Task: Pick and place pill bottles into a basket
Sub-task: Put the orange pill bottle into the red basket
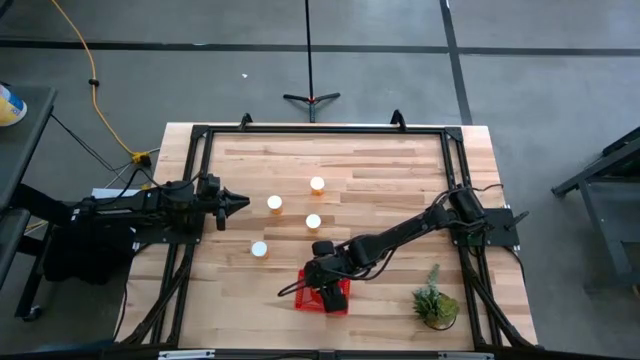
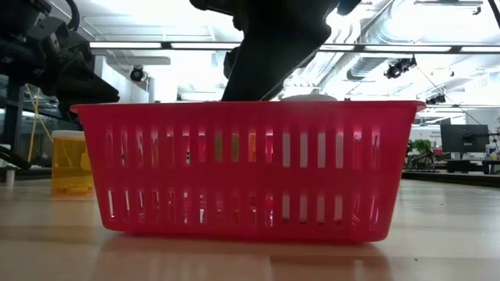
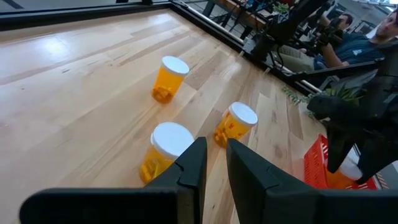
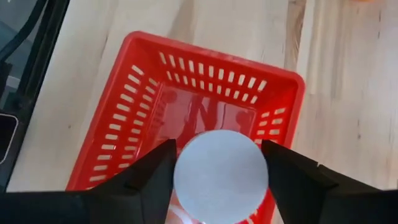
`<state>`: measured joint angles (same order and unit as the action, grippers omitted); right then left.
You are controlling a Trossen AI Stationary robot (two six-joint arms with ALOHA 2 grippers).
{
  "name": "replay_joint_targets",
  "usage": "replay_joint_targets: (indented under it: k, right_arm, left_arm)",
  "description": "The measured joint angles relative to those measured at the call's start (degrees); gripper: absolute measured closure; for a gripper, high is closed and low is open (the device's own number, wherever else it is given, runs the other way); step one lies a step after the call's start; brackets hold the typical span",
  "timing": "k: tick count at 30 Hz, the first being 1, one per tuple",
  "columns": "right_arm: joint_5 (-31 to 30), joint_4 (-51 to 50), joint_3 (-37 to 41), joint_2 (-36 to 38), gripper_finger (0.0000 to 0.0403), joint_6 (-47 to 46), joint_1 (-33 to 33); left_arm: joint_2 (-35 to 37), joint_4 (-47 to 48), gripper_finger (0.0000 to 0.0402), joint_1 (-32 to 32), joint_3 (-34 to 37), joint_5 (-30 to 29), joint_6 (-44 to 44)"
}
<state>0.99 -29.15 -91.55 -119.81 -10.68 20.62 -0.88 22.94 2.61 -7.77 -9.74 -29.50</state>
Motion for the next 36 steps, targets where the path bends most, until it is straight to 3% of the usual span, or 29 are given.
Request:
replay_joint_targets:
  k: [12, 32, 36]
  right_arm:
    - [1.05, 0.66, -0.09, 0.02, 0.0218, 3.24, 0.0]
    - [1.02, 0.51, -0.04, 0.02, 0.0217, 1.71, 0.0]
    - [1.44, 0.39, -0.01, 0.02, 0.02, 1.64, -0.02]
  left_arm:
    - [-0.01, 0.02, 0.0305, 0.0, 0.0, 0.0, -0.02]
    - [0.0, 0.02, 0.0305, 0.0, 0.0, 0.07, 0.0]
    - [-0.01, 0.02, 0.0305, 0.0, 0.0, 0.09, 0.0]
